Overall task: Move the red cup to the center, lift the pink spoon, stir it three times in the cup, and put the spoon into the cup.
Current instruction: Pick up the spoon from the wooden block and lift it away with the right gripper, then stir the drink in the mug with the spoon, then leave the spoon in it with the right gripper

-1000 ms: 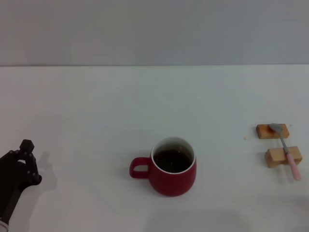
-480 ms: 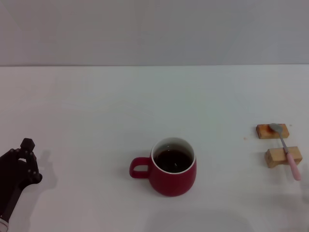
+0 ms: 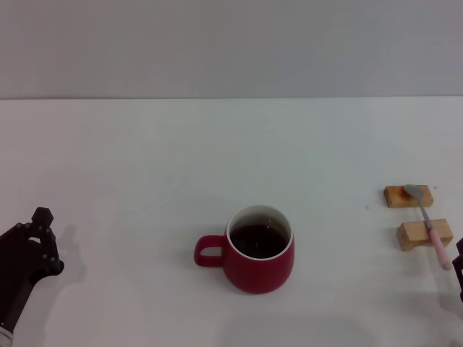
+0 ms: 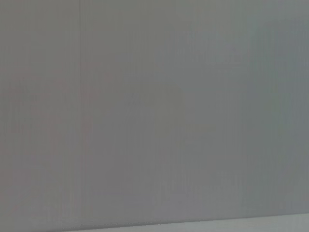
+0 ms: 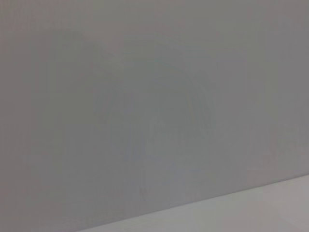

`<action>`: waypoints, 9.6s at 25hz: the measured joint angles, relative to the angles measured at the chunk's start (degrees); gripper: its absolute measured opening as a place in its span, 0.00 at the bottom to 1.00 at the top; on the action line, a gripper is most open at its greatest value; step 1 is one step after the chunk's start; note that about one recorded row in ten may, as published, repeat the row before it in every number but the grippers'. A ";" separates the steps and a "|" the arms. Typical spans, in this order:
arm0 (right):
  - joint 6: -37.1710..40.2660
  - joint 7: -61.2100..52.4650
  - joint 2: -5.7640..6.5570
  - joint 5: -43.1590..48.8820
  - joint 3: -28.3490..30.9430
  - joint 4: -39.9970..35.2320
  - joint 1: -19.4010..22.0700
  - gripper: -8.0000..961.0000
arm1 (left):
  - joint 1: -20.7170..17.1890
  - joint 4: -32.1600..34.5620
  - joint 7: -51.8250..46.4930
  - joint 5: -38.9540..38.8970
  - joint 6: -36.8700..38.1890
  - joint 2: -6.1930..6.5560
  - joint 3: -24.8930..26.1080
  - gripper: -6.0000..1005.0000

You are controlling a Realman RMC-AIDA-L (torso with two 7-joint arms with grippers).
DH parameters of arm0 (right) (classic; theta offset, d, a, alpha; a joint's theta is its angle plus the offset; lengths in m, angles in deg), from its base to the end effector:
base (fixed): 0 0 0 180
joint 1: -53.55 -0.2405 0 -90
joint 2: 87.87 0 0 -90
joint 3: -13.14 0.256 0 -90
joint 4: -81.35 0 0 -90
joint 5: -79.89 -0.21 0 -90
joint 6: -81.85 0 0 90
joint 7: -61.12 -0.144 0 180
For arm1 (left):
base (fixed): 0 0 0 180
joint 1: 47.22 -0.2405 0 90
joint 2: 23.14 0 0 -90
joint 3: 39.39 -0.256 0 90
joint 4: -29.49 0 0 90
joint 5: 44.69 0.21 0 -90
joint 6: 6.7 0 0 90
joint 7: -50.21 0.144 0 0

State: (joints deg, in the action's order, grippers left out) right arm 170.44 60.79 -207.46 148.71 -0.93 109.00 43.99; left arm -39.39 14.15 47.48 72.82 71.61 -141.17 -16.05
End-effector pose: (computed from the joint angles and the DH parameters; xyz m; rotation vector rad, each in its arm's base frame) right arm 0.3420 0.1766 -0.0643 -1.4415 0.8042 0.7305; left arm -0.3572 0.2155 -0.0386 -1.6532 -0.5570 -0.6587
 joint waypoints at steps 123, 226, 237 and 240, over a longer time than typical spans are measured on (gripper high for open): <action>-9.76 -0.10 0.00 2.15 0.71 -0.05 -2.54 0.22 | -0.56 0.67 -0.09 -0.02 0.23 0.00 -0.31 0.01; -2.49 10.18 -0.04 32.68 7.79 13.30 -15.62 0.02 | 1.52 2.82 -0.09 0.00 1.28 -0.18 1.88 0.02; -11.87 10.18 -0.23 37.45 12.54 13.56 -16.20 0.02 | 1.37 2.77 -0.09 -0.20 1.72 -0.28 1.89 0.02; -14.17 10.18 -0.29 37.49 13.66 13.04 -17.02 0.02 | 1.33 2.78 -0.09 -0.30 1.75 -0.26 2.02 0.02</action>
State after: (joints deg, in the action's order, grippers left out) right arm 156.27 70.96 -207.75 186.19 12.74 122.05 26.97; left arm -38.06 16.93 47.40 72.52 73.36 -141.44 -14.03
